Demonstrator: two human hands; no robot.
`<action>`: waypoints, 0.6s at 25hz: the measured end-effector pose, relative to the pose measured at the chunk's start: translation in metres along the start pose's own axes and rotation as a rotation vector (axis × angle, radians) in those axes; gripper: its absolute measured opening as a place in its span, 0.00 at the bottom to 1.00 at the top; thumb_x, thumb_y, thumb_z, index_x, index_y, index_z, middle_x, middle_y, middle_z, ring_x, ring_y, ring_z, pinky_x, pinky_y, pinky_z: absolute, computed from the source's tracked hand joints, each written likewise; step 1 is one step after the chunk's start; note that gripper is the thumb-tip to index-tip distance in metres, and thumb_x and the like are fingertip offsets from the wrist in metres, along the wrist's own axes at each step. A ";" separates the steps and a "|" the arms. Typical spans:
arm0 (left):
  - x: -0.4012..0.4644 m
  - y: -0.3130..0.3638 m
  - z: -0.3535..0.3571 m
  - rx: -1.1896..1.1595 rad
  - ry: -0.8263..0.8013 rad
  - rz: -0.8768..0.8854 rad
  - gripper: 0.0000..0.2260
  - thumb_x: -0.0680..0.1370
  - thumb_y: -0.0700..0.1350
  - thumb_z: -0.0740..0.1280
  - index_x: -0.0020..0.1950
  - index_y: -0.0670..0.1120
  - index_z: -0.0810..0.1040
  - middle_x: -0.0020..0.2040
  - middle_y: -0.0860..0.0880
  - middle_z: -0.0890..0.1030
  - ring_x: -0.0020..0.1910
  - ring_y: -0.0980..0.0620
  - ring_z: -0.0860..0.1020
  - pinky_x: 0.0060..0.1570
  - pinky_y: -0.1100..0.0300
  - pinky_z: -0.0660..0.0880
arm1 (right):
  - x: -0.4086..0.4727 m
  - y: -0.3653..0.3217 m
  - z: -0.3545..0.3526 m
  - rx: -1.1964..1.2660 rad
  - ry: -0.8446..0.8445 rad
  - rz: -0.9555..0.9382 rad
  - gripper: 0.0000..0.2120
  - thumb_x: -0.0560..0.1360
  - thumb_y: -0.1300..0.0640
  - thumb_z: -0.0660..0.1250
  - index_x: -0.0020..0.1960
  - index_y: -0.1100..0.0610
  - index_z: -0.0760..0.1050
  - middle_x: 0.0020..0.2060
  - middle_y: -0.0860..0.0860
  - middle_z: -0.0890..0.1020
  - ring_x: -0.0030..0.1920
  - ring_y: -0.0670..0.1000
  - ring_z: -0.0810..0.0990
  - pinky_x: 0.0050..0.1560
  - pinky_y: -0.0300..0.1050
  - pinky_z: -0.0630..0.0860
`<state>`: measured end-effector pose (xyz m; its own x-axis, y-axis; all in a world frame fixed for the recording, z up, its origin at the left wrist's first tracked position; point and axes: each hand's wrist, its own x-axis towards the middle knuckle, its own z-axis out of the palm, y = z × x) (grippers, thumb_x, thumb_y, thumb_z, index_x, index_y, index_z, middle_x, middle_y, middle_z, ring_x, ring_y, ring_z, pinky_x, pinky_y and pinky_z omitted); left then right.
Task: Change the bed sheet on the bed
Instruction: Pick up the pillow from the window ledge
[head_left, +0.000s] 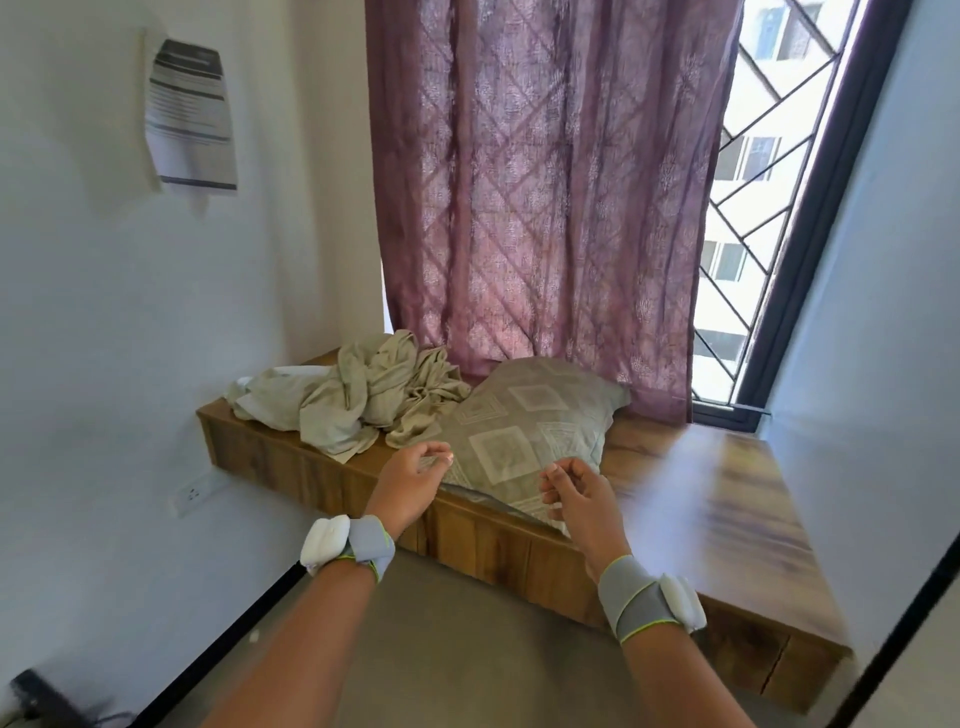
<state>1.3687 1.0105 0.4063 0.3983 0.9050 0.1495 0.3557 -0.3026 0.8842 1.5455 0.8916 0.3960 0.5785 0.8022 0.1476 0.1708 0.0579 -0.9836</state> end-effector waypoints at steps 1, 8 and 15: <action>0.022 0.000 0.015 0.033 0.007 0.007 0.13 0.80 0.50 0.62 0.63 0.49 0.75 0.63 0.51 0.74 0.61 0.51 0.73 0.55 0.60 0.70 | 0.027 0.008 -0.010 -0.005 0.013 0.002 0.09 0.80 0.57 0.62 0.42 0.56 0.76 0.36 0.51 0.79 0.38 0.48 0.76 0.39 0.42 0.75; 0.162 -0.018 0.099 0.307 -0.067 -0.058 0.20 0.79 0.50 0.63 0.70 0.50 0.68 0.75 0.45 0.59 0.76 0.47 0.56 0.71 0.54 0.58 | 0.186 0.077 -0.049 -0.419 0.058 0.096 0.10 0.76 0.53 0.66 0.56 0.51 0.74 0.58 0.56 0.74 0.60 0.58 0.72 0.61 0.51 0.70; 0.213 -0.060 0.149 0.523 -0.331 -0.286 0.31 0.79 0.59 0.60 0.78 0.53 0.53 0.79 0.46 0.52 0.77 0.44 0.54 0.74 0.53 0.56 | 0.221 0.152 -0.042 -0.453 -0.226 0.313 0.22 0.73 0.59 0.68 0.63 0.44 0.66 0.61 0.60 0.68 0.48 0.53 0.77 0.54 0.46 0.76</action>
<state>1.5587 1.1769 0.3192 0.4354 0.8571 -0.2753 0.8144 -0.2447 0.5262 1.7326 1.0531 0.2837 0.4805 0.8497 -0.2170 0.3713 -0.4212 -0.8275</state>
